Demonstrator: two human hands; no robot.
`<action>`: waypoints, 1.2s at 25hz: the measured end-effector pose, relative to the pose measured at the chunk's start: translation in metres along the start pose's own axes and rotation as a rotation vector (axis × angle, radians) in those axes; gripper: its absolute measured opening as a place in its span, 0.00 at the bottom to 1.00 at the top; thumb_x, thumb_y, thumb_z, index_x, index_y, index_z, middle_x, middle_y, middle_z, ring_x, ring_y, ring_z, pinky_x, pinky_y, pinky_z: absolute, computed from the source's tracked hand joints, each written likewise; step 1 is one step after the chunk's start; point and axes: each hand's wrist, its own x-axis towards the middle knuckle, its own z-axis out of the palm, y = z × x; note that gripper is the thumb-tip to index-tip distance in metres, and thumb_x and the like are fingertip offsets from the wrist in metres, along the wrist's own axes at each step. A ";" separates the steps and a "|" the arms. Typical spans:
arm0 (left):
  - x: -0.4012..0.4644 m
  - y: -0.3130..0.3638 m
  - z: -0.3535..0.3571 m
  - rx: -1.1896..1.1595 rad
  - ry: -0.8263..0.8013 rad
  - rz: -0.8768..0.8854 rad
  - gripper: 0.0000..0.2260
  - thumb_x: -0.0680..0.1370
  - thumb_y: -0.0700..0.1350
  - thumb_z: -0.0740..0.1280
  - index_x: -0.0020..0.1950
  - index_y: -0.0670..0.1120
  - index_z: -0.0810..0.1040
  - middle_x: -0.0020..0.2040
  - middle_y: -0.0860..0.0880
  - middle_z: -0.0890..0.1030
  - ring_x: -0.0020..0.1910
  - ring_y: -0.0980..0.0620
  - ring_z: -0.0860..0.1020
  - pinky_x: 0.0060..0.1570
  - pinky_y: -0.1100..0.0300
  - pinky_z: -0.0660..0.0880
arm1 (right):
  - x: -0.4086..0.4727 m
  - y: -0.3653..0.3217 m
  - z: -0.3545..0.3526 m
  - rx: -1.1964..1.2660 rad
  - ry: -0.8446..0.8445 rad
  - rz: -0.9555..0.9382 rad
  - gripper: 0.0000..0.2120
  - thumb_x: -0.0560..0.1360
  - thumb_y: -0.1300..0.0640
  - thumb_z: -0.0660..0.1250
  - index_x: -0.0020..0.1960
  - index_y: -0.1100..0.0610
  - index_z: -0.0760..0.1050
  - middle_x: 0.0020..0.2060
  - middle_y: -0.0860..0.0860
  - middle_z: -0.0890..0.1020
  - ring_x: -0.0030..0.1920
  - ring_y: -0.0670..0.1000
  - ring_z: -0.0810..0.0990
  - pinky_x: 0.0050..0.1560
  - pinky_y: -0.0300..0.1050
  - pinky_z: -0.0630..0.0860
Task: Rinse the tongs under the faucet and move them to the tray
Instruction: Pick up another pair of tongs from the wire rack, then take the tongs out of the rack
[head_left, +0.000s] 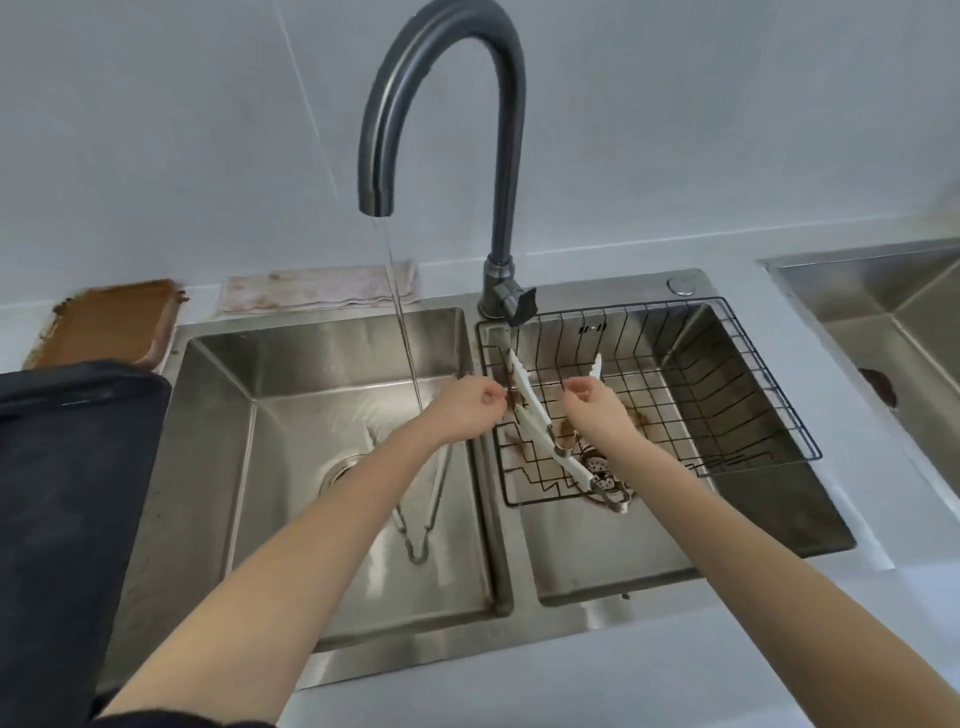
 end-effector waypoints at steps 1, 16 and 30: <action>0.004 0.006 0.007 -0.004 -0.004 -0.012 0.17 0.79 0.44 0.57 0.67 0.43 0.71 0.61 0.43 0.78 0.59 0.46 0.77 0.57 0.59 0.71 | 0.006 0.006 -0.003 -0.044 -0.021 0.036 0.21 0.78 0.56 0.55 0.70 0.58 0.64 0.64 0.58 0.73 0.56 0.56 0.78 0.50 0.45 0.73; 0.042 0.020 0.060 -0.010 0.004 -0.109 0.17 0.78 0.45 0.60 0.64 0.39 0.71 0.54 0.44 0.79 0.52 0.46 0.77 0.51 0.57 0.71 | 0.048 0.031 0.006 -0.211 -0.027 0.102 0.24 0.75 0.62 0.61 0.69 0.65 0.60 0.62 0.65 0.72 0.57 0.60 0.75 0.42 0.42 0.68; -0.005 0.024 0.049 -0.618 0.153 -0.211 0.16 0.78 0.50 0.62 0.61 0.42 0.70 0.42 0.49 0.78 0.33 0.56 0.78 0.33 0.64 0.77 | -0.024 0.027 0.010 0.157 0.124 -0.056 0.25 0.72 0.62 0.66 0.67 0.62 0.65 0.42 0.50 0.77 0.41 0.50 0.79 0.36 0.36 0.75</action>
